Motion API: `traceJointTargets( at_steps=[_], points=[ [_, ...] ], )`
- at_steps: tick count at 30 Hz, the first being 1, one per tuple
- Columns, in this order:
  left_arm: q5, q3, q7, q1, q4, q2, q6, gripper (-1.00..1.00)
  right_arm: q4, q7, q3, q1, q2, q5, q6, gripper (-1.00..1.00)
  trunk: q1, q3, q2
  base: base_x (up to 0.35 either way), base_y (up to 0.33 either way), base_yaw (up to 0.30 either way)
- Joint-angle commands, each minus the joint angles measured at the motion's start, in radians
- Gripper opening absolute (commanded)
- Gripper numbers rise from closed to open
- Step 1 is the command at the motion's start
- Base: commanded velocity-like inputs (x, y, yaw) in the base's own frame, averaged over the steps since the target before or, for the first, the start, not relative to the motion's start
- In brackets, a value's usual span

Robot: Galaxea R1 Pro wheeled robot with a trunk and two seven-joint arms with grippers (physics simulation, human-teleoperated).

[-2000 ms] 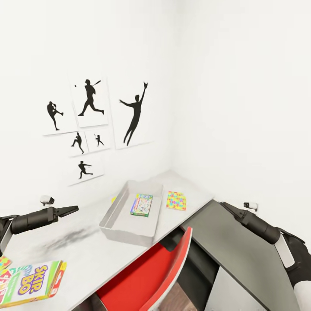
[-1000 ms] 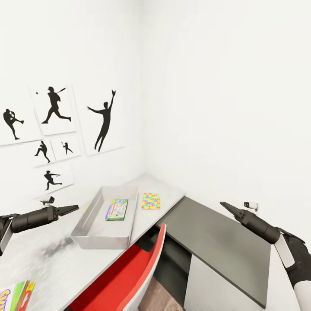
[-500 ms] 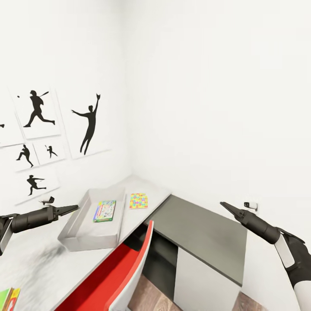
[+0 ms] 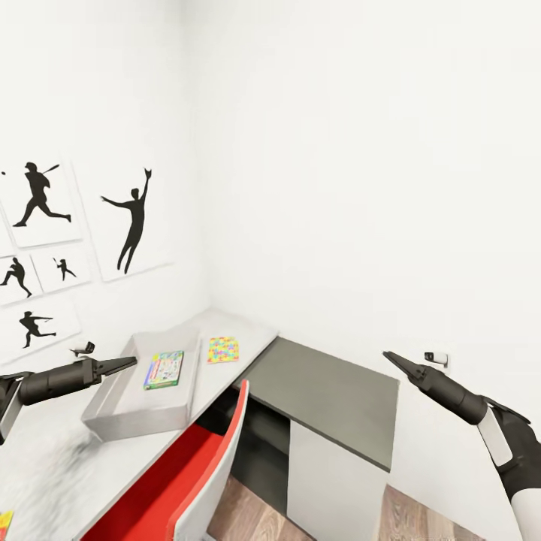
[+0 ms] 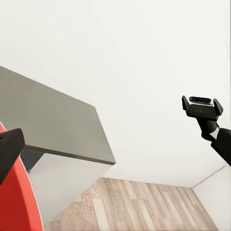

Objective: Put all the toys in the child's room - the three board games (two on the bed and one on the table), the two jigsaw puzzles on the table, and the tennis ball on the table - inside the toy box on the table in the child's room.

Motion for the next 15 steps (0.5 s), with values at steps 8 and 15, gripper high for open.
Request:
traceJointTargets(
  at_steps=[8, 15],
  points=[
    [-0.001, -0.001, -0.004, 0.0, 0.0, -0.001, 0.011, 1.0, 0.0, -0.001, 0.0, -0.001, 0.001, -0.001, 0.01, 1.0, 0.0, 0.001, -0.001, -0.119, -0.015, -0.061],
    [-0.001, -0.001, -0.004, 0.0, 0.0, -0.001, 0.011, 1.0, 0.0, -0.001, 0.0, 0.0, 0.0, -0.002, 0.011, 1.0, 0.0, 0.001, -0.001, -0.1, -0.127, -0.216]
  ],
)
